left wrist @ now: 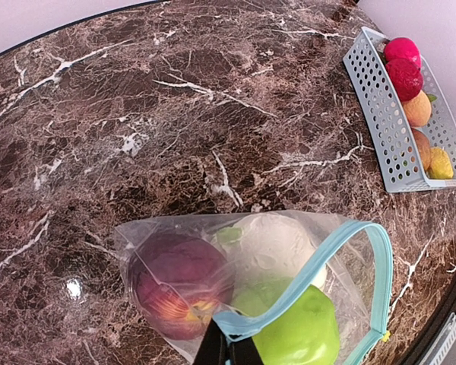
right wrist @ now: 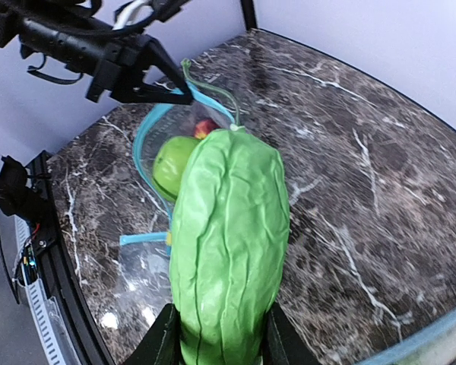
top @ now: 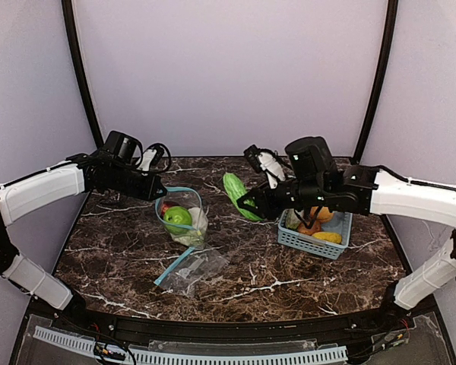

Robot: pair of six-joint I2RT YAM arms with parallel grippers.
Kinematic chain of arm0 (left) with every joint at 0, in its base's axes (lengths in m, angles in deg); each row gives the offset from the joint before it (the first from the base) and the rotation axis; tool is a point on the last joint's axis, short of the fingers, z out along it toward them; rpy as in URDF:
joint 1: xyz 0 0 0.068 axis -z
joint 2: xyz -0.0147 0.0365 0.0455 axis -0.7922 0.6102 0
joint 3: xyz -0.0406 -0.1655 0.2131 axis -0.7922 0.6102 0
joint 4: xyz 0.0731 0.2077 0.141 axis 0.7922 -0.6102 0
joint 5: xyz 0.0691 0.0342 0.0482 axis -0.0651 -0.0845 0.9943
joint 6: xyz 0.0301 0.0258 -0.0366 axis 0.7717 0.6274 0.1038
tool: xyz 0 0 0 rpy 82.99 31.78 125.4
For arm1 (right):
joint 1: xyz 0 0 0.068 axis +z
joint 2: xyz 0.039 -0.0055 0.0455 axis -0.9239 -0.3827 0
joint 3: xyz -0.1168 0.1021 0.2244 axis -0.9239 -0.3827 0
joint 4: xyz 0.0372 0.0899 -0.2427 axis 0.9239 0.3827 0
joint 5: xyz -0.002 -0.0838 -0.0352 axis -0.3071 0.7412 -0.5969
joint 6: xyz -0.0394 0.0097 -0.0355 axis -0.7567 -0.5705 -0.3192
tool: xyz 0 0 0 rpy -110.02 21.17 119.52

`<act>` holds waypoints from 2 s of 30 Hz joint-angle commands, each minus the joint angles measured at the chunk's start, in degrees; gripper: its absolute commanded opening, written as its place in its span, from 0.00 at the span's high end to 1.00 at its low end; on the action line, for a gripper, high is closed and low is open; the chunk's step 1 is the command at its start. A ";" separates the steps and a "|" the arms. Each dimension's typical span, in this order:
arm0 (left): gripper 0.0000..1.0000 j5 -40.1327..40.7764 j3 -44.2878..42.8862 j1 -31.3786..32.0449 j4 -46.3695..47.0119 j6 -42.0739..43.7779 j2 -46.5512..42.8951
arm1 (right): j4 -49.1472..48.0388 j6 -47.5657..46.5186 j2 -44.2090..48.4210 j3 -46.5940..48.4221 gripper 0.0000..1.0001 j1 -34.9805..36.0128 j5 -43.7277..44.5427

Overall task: Place the food in the zip-top bag and seal the zipper
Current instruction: Place the fake vegetable in the zipper food storage bag.

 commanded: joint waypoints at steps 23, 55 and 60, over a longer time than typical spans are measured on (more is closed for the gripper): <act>0.99 -0.85 0.21 -0.14 -0.03 -0.06 -1.89 | -47.82 -7.44 -27.06 5.47 0.69 8.03 -1.72; 0.99 -0.67 0.15 -0.13 -0.09 0.01 -2.35 | -47.68 -9.02 -32.71 4.22 0.72 8.02 3.73; 0.99 -0.51 0.17 -0.13 -0.12 0.06 -2.35 | -44.49 -9.65 -32.21 3.66 0.73 7.94 5.04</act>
